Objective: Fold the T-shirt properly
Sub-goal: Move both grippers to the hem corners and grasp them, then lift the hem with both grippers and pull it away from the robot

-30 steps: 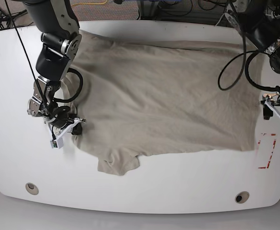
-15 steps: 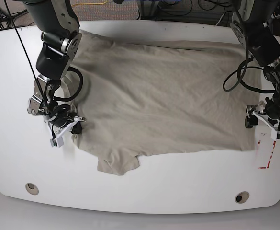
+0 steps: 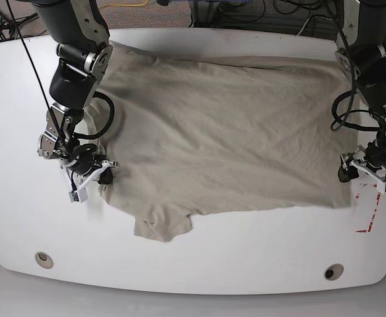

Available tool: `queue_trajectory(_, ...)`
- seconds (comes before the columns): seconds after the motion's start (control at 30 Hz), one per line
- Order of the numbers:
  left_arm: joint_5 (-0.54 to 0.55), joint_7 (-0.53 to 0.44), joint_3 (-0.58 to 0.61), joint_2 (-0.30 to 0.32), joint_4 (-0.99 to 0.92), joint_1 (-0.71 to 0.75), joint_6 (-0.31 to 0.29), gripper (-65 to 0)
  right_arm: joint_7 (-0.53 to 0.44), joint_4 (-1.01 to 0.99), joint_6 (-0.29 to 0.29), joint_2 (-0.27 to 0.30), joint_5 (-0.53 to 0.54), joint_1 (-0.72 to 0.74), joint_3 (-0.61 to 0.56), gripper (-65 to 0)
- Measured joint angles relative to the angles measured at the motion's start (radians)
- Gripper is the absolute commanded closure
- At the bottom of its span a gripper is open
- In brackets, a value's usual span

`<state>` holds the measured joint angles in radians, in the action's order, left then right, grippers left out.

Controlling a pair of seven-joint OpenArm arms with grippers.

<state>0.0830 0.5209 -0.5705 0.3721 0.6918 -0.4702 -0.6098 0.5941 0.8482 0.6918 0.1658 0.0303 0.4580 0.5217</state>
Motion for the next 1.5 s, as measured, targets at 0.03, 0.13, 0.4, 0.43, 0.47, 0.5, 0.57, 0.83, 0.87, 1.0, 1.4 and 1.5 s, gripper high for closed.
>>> queue_trajectory(0.03,-0.001,-0.003,0.024,0.006,-0.019,-0.007,0.0,-56.1,0.0,0.0,0.0,0.0,0.0,0.0,0.0,0.0)
queue_trajectory(0.13,0.011,-0.024,0.069,0.01,-0.049,-0.022,0.0,-56.1,0.0,0.001,0.0,0.0,0.0,0.0,0.0,0.0)
queue_trajectory(0.4,0.018,-0.032,0.08,-0.021,-0.053,-0.029,-0.004,-56.1,0.0,0.001,0.0,0.0,0.0,0.0,0.0,0.0)
queue_trajectory(0.43,0.018,-0.037,0.08,-0.028,-0.052,-0.029,-0.004,-56.1,0.0,0.001,0.0,0.0,0.0,0.0,0.0,0.0)
queue_trajectory(0.47,0.018,-0.038,0.08,-0.033,-0.05,-0.029,-0.003,-56.1,0.0,0.001,0.0,0.0,0.0,0.0,0.0,0.0)
queue_trajectory(0.5,0.018,-0.041,0.082,-0.041,-0.049,-0.03,-0.003,-56.0,0.0,0.001,0.0,0.0,0.0,0.0,0.0,0.0)
queue_trajectory(0.57,0.02,-0.04,0.097,-0.05,-0.046,-0.032,-0.003,-55.6,0.0,0.001,0.0,0.0,0.0,0.0,0.0,0.0)
queue_trajectory(0.83,0.029,-0.009,0.111,-0.091,-0.042,-0.048,-0.008,-38.9,0.0,0.001,0.0,0.0,-0.001,0.0,0.0,0.0)
queue_trajectory(0.87,0.03,-0.002,0.111,-0.095,-0.042,-0.05,-0.008,-36.4,0.0,0.001,0.0,0.0,-0.001,0.0,0.0,0.0)
queue_trajectory(1.0,0.03,0.035,0.112,-0.106,-0.042,-0.06,-0.012,-22.9,0.0,0.001,0.0,0.0,0.0,0.0,0.0,0.0)
queue_trajectory(1.4,0.01,0.067,0.113,-0.114,0.014,-0.037,-0.008,0.0,0.011,0.036,0.0,-0.002,-0.008,-0.002,-0.003,0.0)
queue_trajectory(1.5,0.006,0.097,0.113,-0.116,0.049,-0.028,-0.009,0.0,0.012,0.036,0.0,-0.002,-0.008,-0.003,-0.003,0.0)
